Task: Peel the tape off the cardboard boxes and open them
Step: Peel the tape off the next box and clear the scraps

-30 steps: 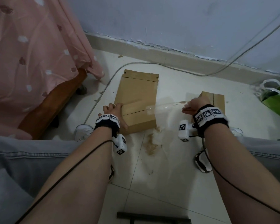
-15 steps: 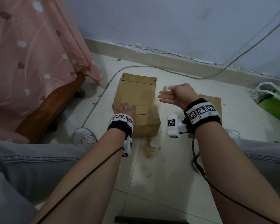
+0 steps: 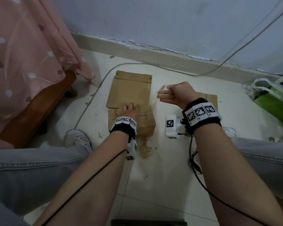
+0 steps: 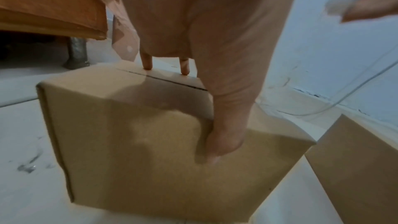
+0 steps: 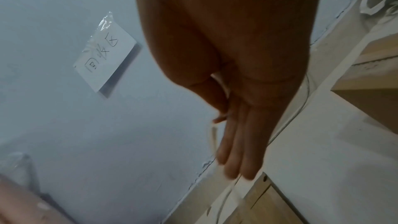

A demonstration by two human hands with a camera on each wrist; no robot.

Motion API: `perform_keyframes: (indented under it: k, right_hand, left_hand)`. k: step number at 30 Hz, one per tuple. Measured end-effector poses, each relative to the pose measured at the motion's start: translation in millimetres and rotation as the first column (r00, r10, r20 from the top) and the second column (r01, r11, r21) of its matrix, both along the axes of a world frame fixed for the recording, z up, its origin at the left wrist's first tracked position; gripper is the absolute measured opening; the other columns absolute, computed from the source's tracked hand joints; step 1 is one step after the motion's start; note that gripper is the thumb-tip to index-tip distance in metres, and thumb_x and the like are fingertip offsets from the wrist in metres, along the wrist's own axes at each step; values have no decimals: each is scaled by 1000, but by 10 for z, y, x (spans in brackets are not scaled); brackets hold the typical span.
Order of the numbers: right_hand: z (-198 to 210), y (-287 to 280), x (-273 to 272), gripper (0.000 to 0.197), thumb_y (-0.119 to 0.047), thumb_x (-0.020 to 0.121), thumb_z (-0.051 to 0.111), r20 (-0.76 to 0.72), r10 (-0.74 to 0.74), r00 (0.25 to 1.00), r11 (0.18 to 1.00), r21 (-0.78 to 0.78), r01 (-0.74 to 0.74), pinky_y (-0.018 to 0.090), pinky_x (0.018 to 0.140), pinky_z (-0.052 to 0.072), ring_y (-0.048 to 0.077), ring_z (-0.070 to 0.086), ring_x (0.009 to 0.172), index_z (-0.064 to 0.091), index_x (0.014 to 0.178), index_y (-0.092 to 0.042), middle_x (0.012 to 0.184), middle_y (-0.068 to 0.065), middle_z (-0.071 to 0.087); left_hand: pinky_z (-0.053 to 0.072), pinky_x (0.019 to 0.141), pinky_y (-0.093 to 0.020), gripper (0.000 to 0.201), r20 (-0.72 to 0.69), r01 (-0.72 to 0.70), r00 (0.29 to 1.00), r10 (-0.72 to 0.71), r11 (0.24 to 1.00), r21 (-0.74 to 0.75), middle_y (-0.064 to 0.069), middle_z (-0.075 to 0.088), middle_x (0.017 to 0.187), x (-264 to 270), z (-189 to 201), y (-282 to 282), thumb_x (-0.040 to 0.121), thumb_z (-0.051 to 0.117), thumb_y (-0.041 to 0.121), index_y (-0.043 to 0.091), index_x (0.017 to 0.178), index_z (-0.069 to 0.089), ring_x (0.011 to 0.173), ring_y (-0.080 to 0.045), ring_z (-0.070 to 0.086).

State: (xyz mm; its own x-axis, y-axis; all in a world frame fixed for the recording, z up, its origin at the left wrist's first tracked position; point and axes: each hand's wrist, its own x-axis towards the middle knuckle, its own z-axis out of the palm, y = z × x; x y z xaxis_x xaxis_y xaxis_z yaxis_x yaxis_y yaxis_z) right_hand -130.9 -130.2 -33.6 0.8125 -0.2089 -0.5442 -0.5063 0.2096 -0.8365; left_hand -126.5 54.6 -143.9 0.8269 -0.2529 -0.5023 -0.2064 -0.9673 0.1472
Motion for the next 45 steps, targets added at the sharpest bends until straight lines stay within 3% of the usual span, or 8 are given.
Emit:
perform_keyframes:
  k: [7, 17, 21, 24, 27, 33, 41, 45]
  right_hand:
    - [-77, -244, 0, 35, 5, 98, 15, -187, -207, 960, 978, -22, 206, 41, 59, 58, 28, 67, 48, 46, 83, 3, 49, 19, 63]
    - [-365, -104, -69, 22, 10, 98, 27, -329, -214, 920, 975, -133, 179, 46, 41, 56, 33, 66, 46, 44, 112, 6, 90, 30, 58]
    - [-439, -97, 20, 22, -14, 103, 37, -319, -313, 894, 948, -54, 312, 34, 83, 55, 25, 63, 77, 53, 97, -1, 86, 13, 60]
    - [-267, -7, -17, 44, -40, 102, 41, -266, -116, 957, 870, -493, -32, 28, 97, 45, 23, 63, 102, 64, 100, -3, 101, 7, 66]
    - [-176, -71, 101, 29, -5, 102, 37, -191, -400, 896, 911, 27, 412, 37, 79, 58, 34, 68, 96, 50, 123, 10, 117, 25, 63]
    - [-100, -130, 100, 36, 4, 100, 30, -202, -393, 897, 898, 124, 421, 42, 87, 56, 37, 64, 105, 42, 132, 12, 129, 27, 56]
    - [-171, -164, 123, 37, 19, 89, 42, -251, -408, 878, 912, -72, 403, 48, 59, 59, 41, 67, 69, 46, 126, 15, 89, 34, 62]
    - [-309, -280, 41, 34, -3, 98, 46, -176, -370, 912, 917, -225, 329, 38, 87, 57, 23, 67, 96, 50, 132, -4, 119, 17, 63]
  left_hand:
    - [41, 101, -58, 114, 12, -184, 983, 186, 978, -98, -1, 22, 148, 58, 183, 378, 59, 90, 24, 26, 147, 17, 136, -37, 21]
    - [37, 108, -53, 120, -36, -274, 961, 274, 923, -269, -3, 19, 153, -154, 211, 724, 57, 90, 29, 23, 151, 15, 140, -34, 17]
    - [37, 107, -48, 115, -18, -291, 954, 300, 909, -297, -3, 21, 151, -205, 185, 727, 60, 88, 27, 22, 150, 17, 140, -33, 17]
    - [37, 107, -46, 113, -10, -303, 949, 315, 902, -306, -3, 21, 151, -241, 175, 736, 61, 88, 27, 21, 149, 17, 139, -32, 18]
    - [35, 110, -46, 116, -34, -330, 941, 337, 888, -320, -3, 19, 151, -254, 165, 781, 61, 88, 27, 21, 150, 14, 140, -32, 16]
    - [36, 110, -48, 119, -41, -352, 932, 360, 872, -341, -3, 20, 149, -270, 150, 825, 58, 89, 28, 22, 150, 14, 138, -33, 18]
    - [37, 108, -45, 119, -30, -388, 912, 410, 835, -390, -3, 24, 146, -314, 117, 872, 55, 89, 26, 22, 149, 17, 136, -32, 22]
    - [36, 108, -46, 118, -40, -419, 897, 441, 816, -399, -5, 24, 146, -328, 115, 925, 56, 89, 27, 19, 149, 17, 135, -33, 23]
